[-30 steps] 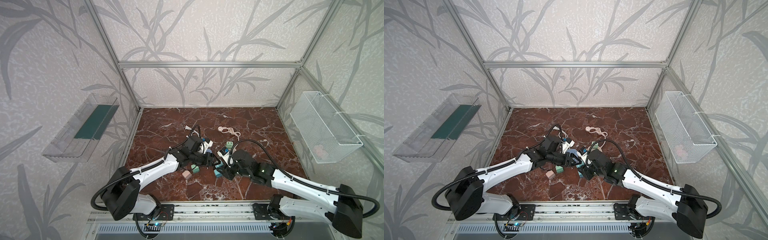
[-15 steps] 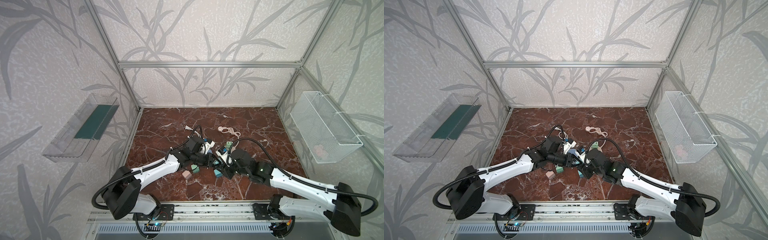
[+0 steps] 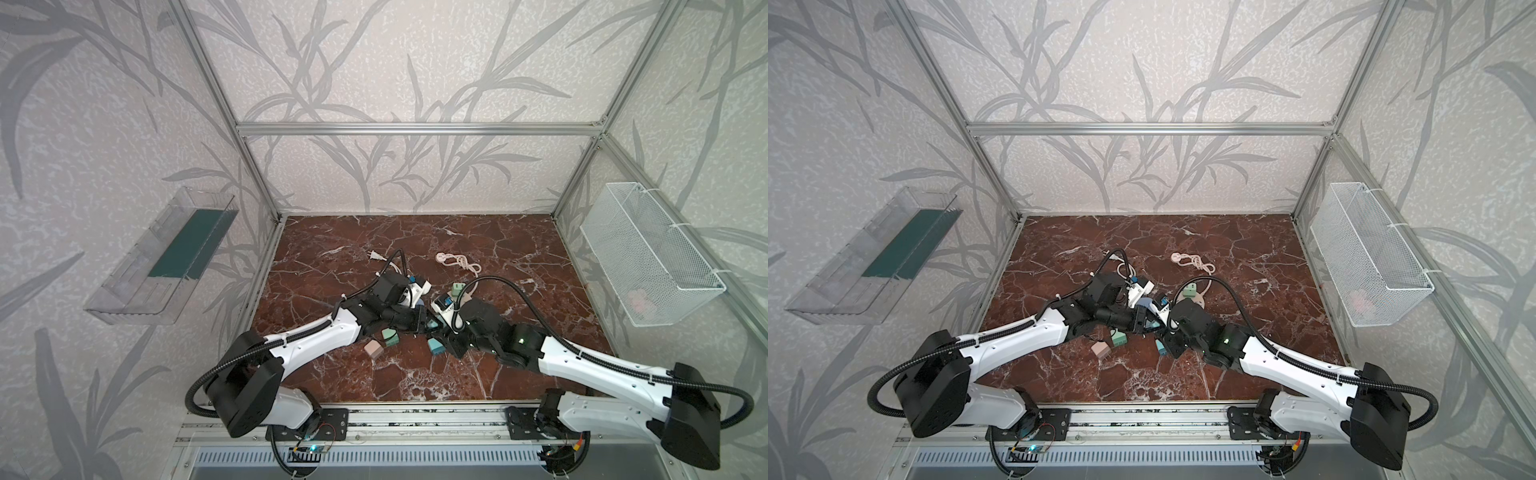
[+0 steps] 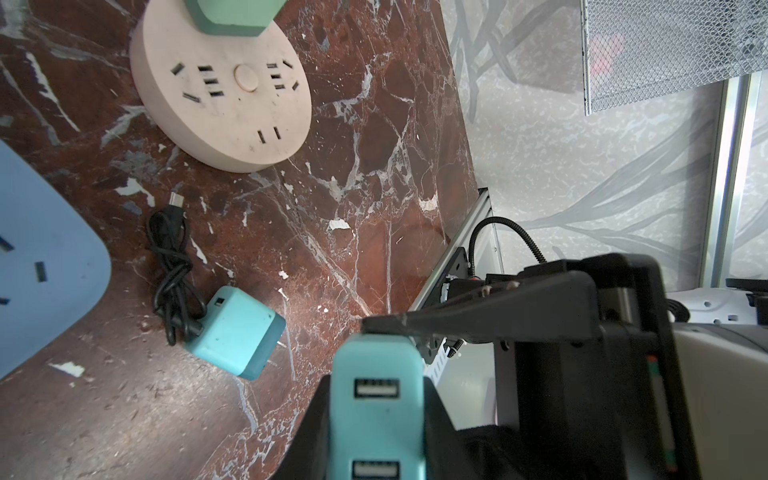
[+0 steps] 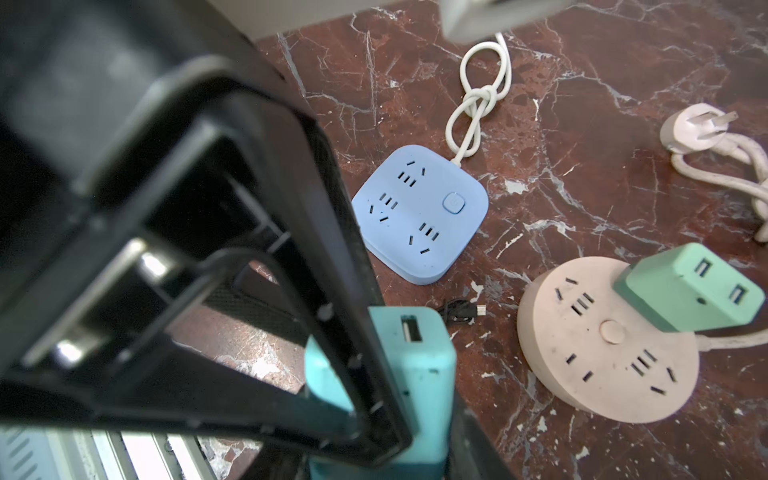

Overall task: Insert the plug
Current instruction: 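Pull the teal adapter away with the left gripper while the right gripper releases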

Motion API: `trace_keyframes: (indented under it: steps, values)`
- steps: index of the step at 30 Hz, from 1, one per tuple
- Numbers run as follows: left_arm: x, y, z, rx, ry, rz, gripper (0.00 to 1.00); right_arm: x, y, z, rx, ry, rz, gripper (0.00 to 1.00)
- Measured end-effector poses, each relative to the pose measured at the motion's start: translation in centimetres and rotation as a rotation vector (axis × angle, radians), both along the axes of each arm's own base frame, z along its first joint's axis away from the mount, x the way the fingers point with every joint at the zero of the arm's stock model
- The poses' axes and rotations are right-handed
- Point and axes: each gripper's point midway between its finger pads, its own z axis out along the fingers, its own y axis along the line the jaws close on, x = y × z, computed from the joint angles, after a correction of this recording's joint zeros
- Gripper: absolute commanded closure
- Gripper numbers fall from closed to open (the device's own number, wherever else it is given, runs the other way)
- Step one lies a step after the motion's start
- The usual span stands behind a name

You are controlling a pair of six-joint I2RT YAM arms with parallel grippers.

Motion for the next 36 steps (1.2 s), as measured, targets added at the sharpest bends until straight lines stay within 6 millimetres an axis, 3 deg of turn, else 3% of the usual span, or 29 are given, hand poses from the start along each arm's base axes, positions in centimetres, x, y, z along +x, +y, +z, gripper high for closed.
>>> trace_keyframes:
  steps: [6,14,18,26,32,36]
  values:
    - [2.7,1.8,-0.1,0.161,-0.092,0.122,1.0,1.9,-2.5,0.9,-0.017,-0.021,-0.18,0.25]
    - [7.3,3.2,2.8,0.295,-0.266,0.268,1.0,5.5,-9.2,1.0,-0.026,0.016,-0.528,0.32]
    - [8.7,3.3,1.7,0.366,-0.283,0.299,1.0,6.5,-11.7,-0.5,-0.076,0.055,-0.649,0.32]
    - [9.6,3.6,-1.2,0.496,-0.282,0.321,1.0,7.8,-15.4,-3.1,-0.11,0.13,-0.796,0.32]
    - [11.1,2.2,-1.2,0.519,-0.301,0.351,1.0,8.3,-17.2,-5.5,-0.118,0.194,-0.853,0.32]
    - [12.0,1.3,-0.9,0.515,-0.305,0.395,1.0,8.4,-17.7,-5.9,-0.106,0.213,-0.867,0.32]
